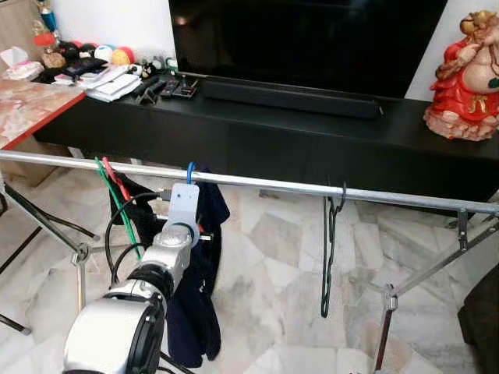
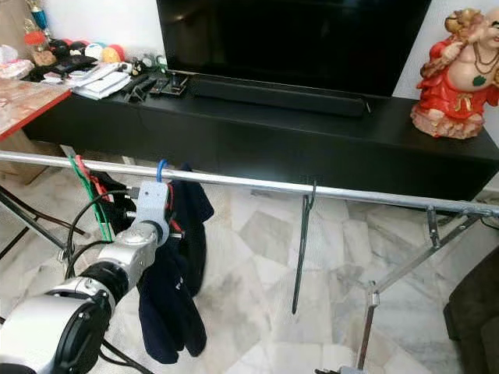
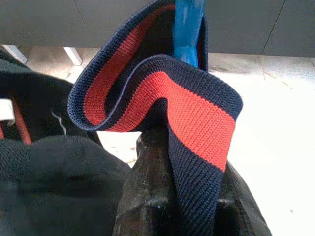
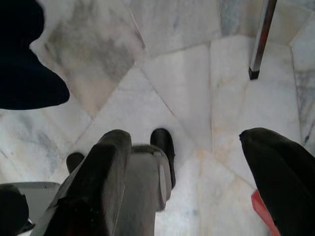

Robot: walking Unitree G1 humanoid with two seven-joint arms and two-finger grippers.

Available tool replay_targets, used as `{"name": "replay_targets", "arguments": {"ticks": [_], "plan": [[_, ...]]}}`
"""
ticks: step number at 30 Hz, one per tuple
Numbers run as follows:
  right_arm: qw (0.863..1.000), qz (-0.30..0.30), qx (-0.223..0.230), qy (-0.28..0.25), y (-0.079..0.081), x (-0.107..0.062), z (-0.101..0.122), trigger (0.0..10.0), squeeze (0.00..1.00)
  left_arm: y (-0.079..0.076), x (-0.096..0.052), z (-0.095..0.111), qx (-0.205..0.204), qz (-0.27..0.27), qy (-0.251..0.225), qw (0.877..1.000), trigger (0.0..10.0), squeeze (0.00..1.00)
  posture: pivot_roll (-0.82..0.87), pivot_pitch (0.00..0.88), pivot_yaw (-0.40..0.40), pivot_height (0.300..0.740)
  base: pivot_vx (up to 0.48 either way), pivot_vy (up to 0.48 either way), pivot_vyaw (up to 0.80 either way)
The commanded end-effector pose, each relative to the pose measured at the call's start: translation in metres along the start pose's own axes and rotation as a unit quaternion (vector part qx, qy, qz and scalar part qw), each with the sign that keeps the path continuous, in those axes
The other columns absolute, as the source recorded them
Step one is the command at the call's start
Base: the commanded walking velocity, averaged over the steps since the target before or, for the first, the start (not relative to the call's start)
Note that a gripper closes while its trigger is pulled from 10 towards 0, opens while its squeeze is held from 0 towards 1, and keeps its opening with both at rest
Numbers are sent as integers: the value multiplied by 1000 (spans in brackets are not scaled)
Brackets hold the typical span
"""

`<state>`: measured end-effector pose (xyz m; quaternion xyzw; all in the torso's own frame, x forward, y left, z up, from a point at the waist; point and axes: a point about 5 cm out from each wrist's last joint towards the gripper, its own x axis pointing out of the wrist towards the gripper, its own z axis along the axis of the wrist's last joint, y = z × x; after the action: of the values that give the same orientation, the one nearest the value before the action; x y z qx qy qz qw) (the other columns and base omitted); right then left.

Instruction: Hang hanger

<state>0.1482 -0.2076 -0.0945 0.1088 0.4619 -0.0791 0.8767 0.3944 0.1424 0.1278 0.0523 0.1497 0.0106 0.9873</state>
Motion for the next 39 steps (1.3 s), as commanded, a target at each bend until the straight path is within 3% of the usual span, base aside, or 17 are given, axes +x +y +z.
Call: {"name": "replay_targets", "arguments": {"ticks": [1,9,20,25,26,27,28,33,35,39], "plan": [[1000,-7,9,7,-4,-2,-8,10000,0,2,2,16,-1,1,-16,1000,10000,0,-146,148,-21,740,0,0,0],[1000,-12,17,15,-8,-7,-21,10000,0,2,3,25,1,6,-14,1000,10000,0,-165,201,-18,740,0,0,0],[999,-12,21,25,-13,-12,-34,10000,0,2,1,-1,17,6,32,999,10000,0,-160,247,-17,740,0,0,0],[1000,-9,19,21,-12,-11,-31,10000,0,5,-2,-12,2,13,10,1000,10000,4,-136,231,-20,740,0,0,0],[1000,-7,18,21,-11,-11,-31,10000,0,5,-3,-14,1,15,-3,1000,10000,729,-132,229,-21,740,0,0,0],[1000,-7,17,21,-11,-10,-30,10000,0,5,-3,-14,1,17,-6,1000,10000,729,-132,229,-21,740,0,0,0],[1000,-5,14,20,-10,-9,-28,10000,0,2,-4,-17,6,14,-10,1000,10000,1000,-117,210,-21,740,0,0,0],[1000,0,12,16,-6,-7,-22,10000,0,-6,-9,-26,-2,4,-39,999,10000,1000,-109,184,-13,740,0,0,0],[1000,-4,23,5,-5,-6,-18,10000,0,-12,-13,-25,-8,-2,-82,997,10000,1000,-103,177,-10,740,0,0,0],[1000,-7,26,4,-3,-4,-15,10000,0,-13,-17,-21,-6,0,-113,994,10000,1000,-95,157,2,740,0,0,0]]}}
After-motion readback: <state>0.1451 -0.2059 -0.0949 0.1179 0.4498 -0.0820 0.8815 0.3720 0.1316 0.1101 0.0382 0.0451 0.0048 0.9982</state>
